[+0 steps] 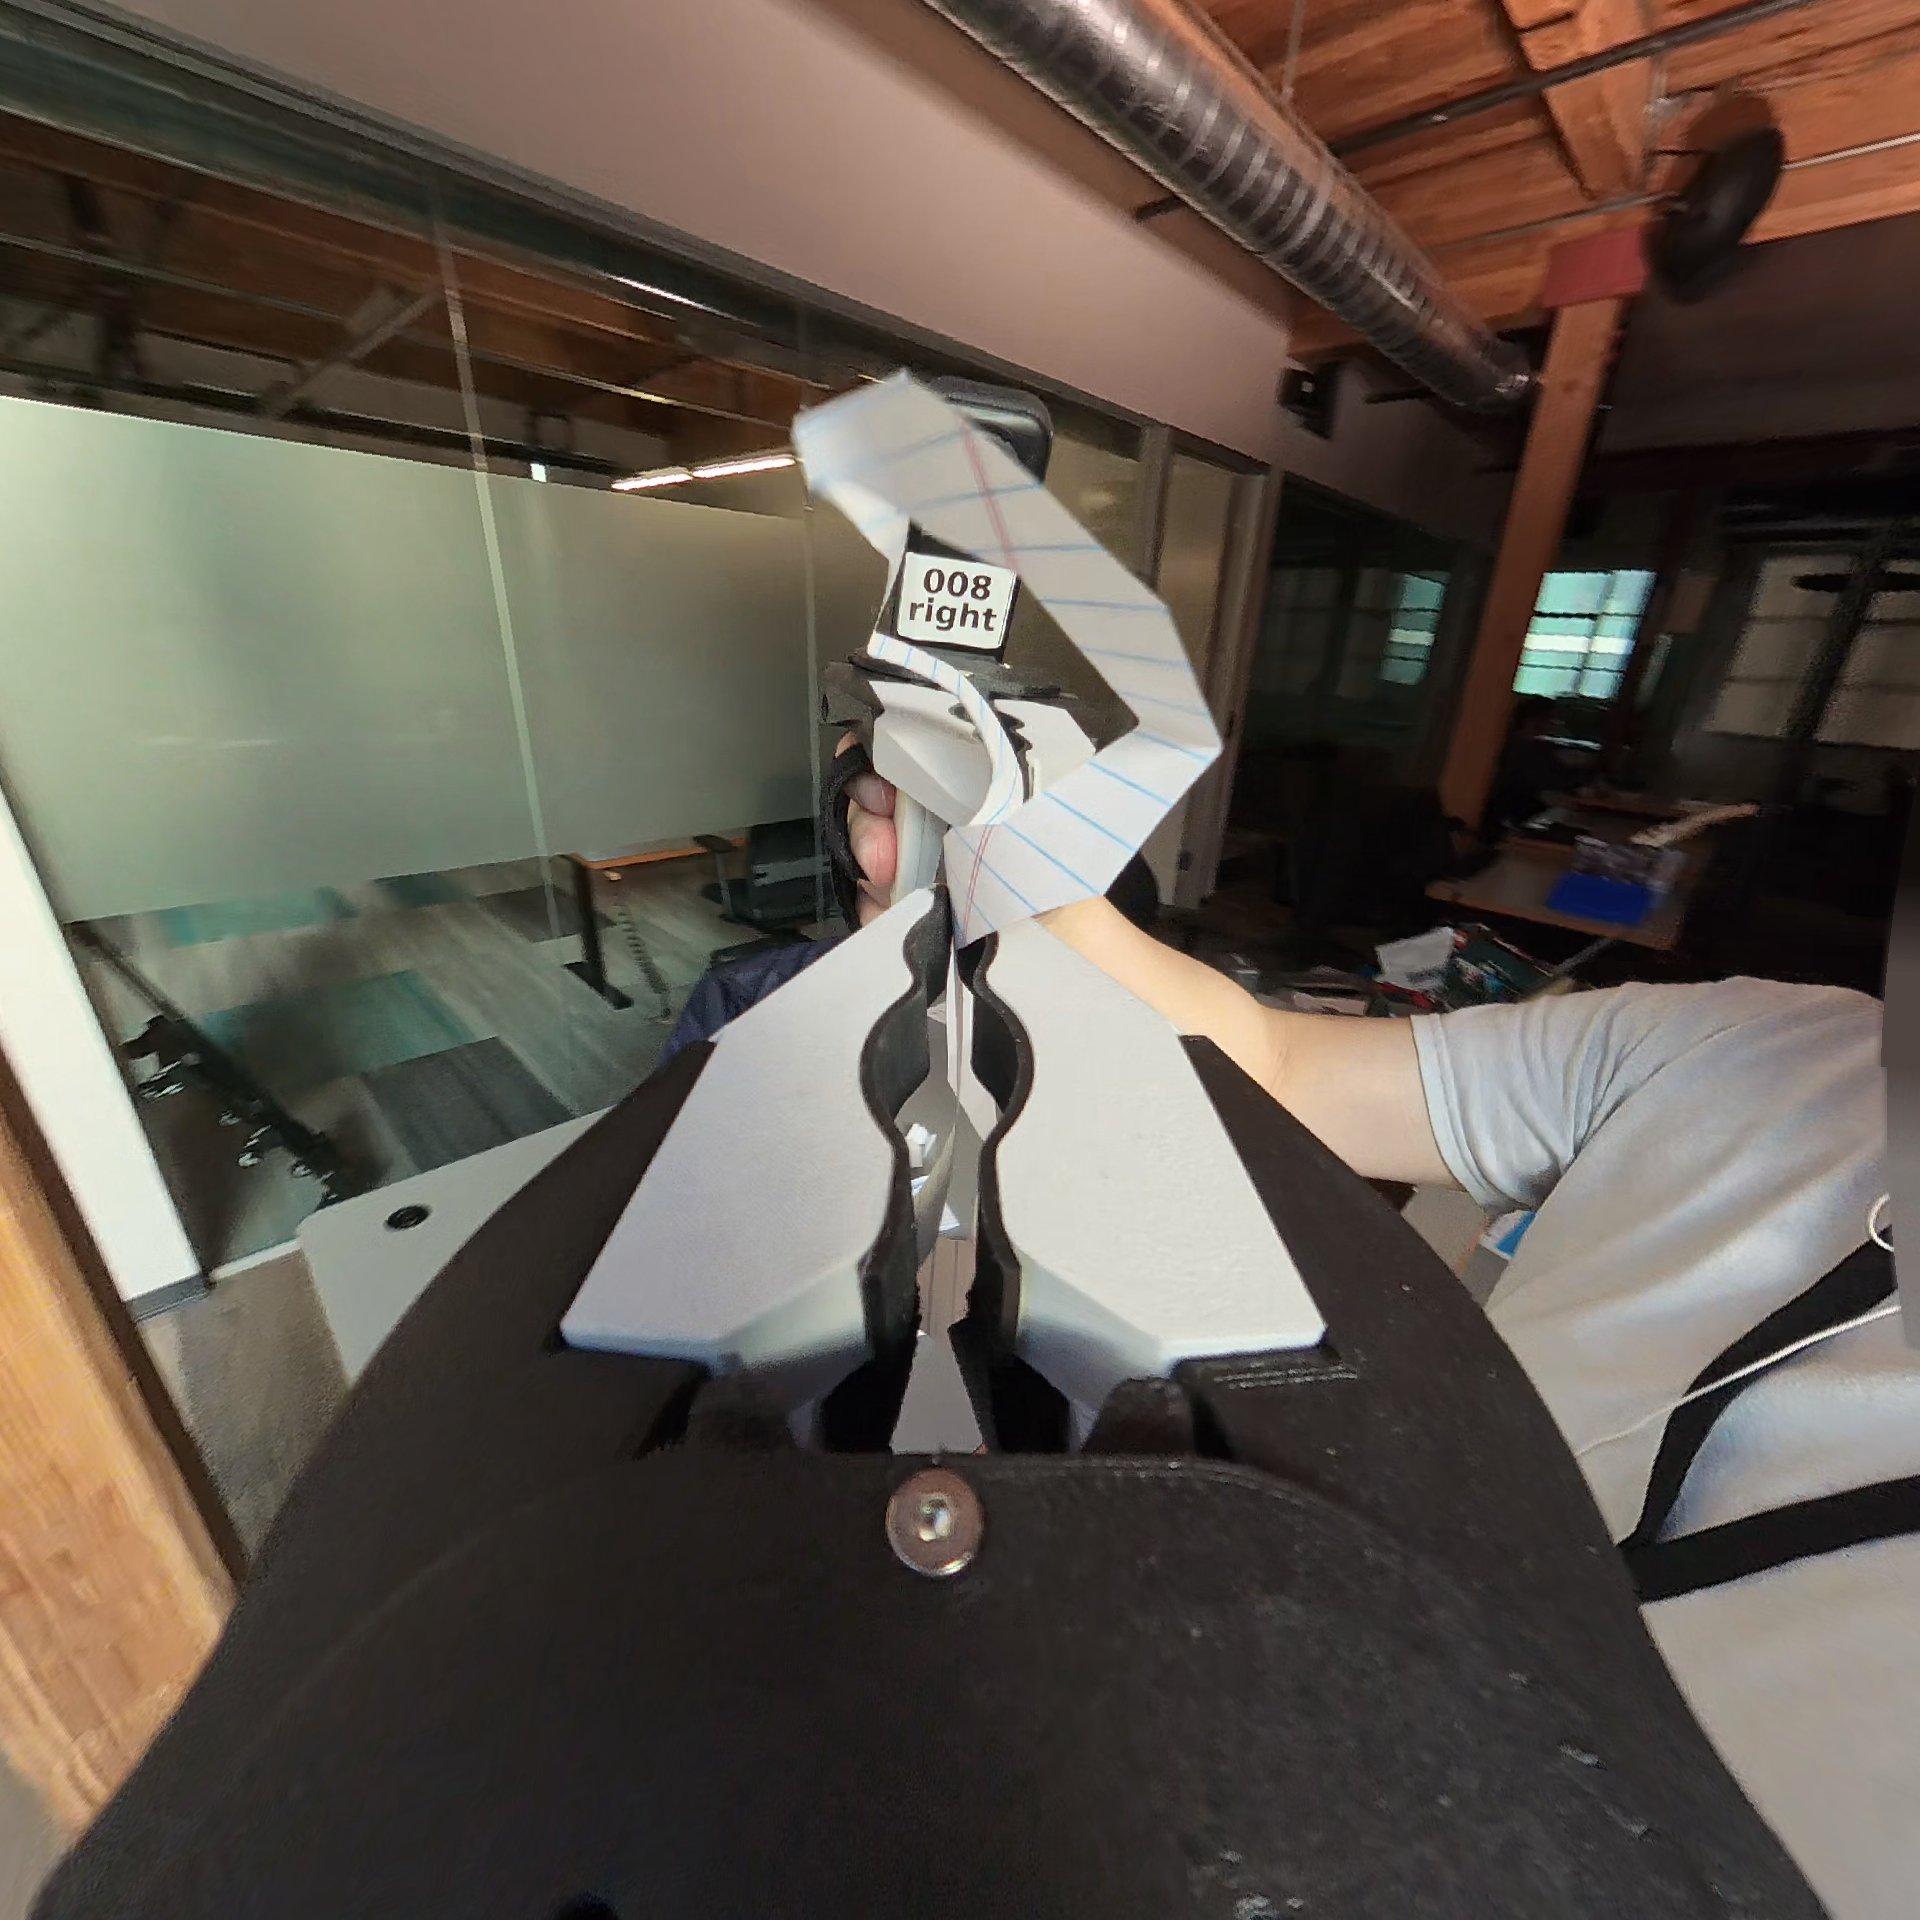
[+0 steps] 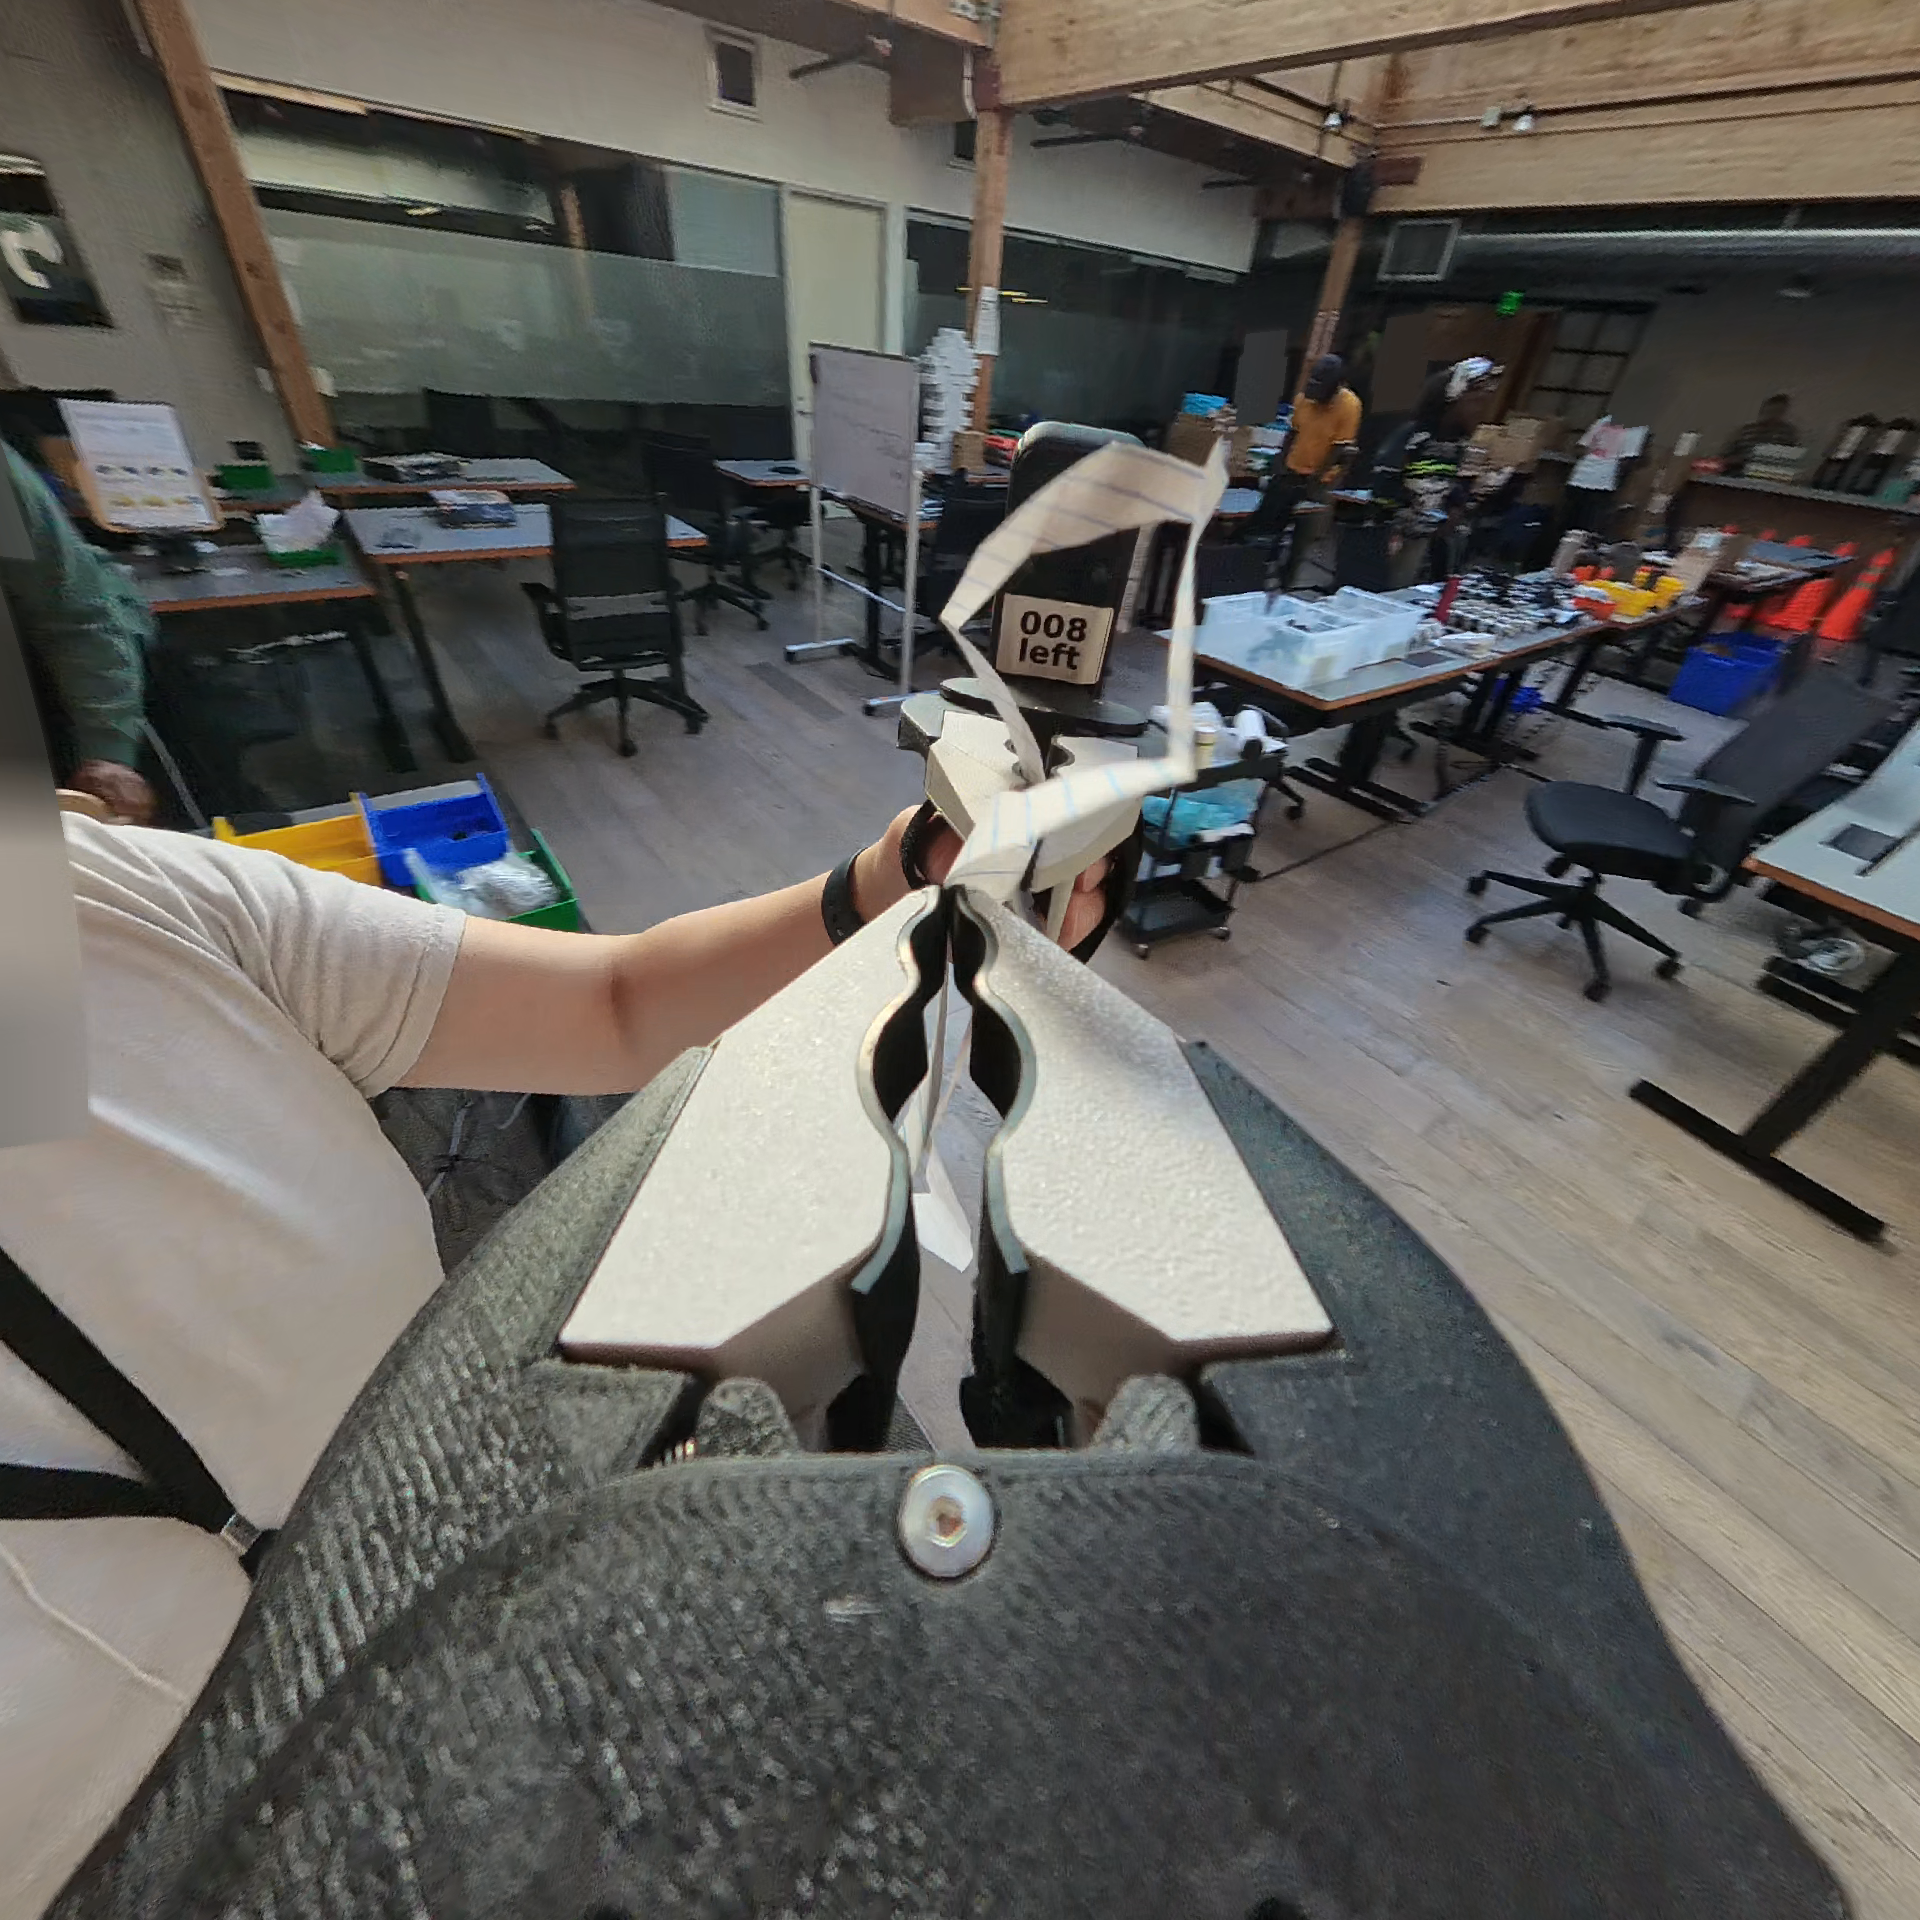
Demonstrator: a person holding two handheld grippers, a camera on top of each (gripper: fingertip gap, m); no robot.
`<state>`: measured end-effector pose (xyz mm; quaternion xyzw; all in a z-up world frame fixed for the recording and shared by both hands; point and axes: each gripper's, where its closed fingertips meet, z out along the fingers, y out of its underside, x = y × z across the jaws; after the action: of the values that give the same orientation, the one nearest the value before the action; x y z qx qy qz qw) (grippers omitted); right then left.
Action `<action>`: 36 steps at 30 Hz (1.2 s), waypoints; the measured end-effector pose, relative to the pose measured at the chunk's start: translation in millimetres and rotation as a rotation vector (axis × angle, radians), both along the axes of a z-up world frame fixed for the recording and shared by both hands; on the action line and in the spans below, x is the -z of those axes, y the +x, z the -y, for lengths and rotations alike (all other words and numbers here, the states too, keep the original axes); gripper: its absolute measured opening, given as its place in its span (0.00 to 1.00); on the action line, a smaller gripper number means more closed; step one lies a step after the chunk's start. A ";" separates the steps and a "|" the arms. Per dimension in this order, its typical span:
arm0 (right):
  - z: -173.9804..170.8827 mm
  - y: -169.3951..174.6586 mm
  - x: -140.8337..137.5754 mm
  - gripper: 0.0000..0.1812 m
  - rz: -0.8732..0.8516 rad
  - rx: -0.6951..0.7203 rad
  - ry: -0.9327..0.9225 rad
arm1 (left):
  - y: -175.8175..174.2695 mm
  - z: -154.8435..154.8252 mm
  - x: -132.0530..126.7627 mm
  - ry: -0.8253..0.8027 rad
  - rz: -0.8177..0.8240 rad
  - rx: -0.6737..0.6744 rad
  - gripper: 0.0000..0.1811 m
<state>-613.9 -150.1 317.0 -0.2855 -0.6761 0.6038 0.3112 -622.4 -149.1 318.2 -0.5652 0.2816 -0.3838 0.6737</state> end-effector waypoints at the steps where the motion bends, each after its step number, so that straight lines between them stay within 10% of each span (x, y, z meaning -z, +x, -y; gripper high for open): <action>1: 13.9 -14.5 7.0 0.00 0.017 -0.064 -0.014 | -15.2 15.7 4.8 0.000 0.012 -0.062 0.00; 20: 403.6 -217.4 38.5 0.00 -0.094 -1.069 -0.026 | -203.8 414.1 33.2 0.001 -0.069 -1.236 0.00; 27: 528.0 -184.9 64.5 0.00 -0.052 -1.538 -0.035 | -170.8 536.4 54.4 -0.018 -0.019 -1.671 0.00; 36: 605.4 -34.7 76.8 0.00 0.019 -2.166 -0.033 | -14.2 609.5 59.8 -0.036 -0.010 -2.286 0.00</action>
<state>-648.6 -755.6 240.2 0.4547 -0.5630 0.5648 -0.3966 -636.6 -758.5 258.4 -0.5019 -0.4002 0.4521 0.6194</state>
